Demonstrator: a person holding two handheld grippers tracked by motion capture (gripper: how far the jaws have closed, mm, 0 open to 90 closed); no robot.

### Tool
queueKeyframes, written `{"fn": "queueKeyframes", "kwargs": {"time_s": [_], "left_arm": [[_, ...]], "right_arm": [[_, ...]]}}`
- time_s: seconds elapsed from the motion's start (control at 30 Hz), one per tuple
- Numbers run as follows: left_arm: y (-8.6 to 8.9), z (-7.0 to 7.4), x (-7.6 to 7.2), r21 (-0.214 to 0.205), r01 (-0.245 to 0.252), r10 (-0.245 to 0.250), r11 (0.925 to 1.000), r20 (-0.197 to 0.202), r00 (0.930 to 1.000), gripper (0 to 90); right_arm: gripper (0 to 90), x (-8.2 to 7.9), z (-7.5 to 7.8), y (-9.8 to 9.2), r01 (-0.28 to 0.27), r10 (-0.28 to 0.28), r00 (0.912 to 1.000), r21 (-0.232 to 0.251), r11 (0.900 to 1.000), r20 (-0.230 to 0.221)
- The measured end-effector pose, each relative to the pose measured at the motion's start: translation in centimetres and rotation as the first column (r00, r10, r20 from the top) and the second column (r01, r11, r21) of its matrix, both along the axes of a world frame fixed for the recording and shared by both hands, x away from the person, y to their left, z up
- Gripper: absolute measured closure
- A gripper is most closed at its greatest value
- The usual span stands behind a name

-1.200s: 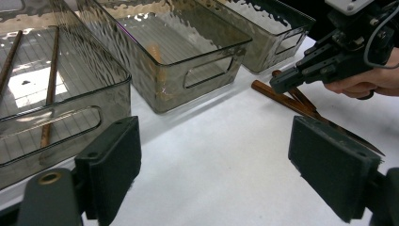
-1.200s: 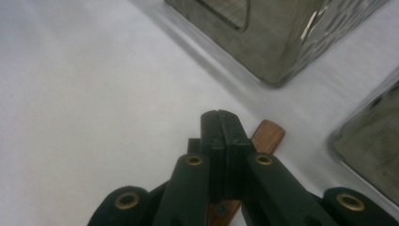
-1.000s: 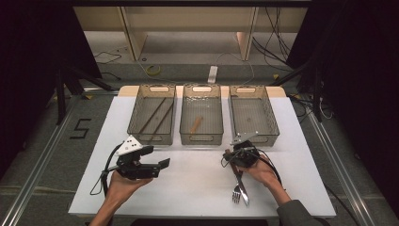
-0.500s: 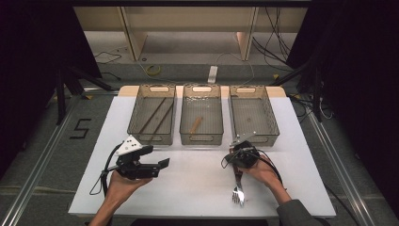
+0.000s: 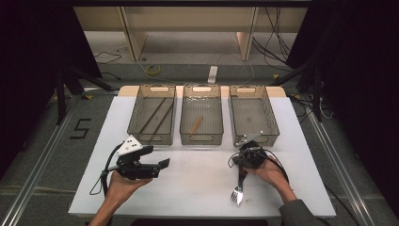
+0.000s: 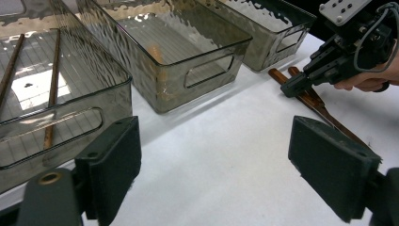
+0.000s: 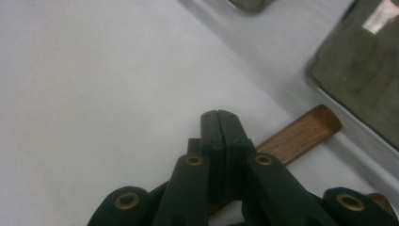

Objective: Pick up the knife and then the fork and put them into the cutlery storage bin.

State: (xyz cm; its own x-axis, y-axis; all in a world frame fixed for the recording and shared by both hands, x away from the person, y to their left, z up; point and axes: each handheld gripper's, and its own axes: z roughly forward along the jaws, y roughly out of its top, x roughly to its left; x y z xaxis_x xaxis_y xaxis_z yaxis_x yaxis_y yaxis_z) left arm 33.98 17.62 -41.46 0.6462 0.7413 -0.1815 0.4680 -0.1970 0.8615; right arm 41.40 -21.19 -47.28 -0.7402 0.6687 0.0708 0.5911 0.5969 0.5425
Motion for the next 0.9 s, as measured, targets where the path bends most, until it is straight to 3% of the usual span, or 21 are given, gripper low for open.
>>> {"fn": "queueKeyframes", "kwargs": {"time_s": [0.37, 0.9], "left_arm": [[0.1, 0.1, -0.1, 0.001, 0.003, -0.003, 1.0000, 0.007, 1.0000, 17.1], [0.2, 0.1, -0.1, 0.006, -0.003, 0.003, 1.0000, 0.020, 0.9998, 17.1]], "right_arm": [[90.0, -1.3, 0.5, -3.2, 0.072, -0.073, 0.9960, -0.033, 0.9969, -0.050], [90.0, -3.8, 0.9, -5.7, 0.099, -0.105, 0.9892, -0.062, 0.9931, -0.102]]}}
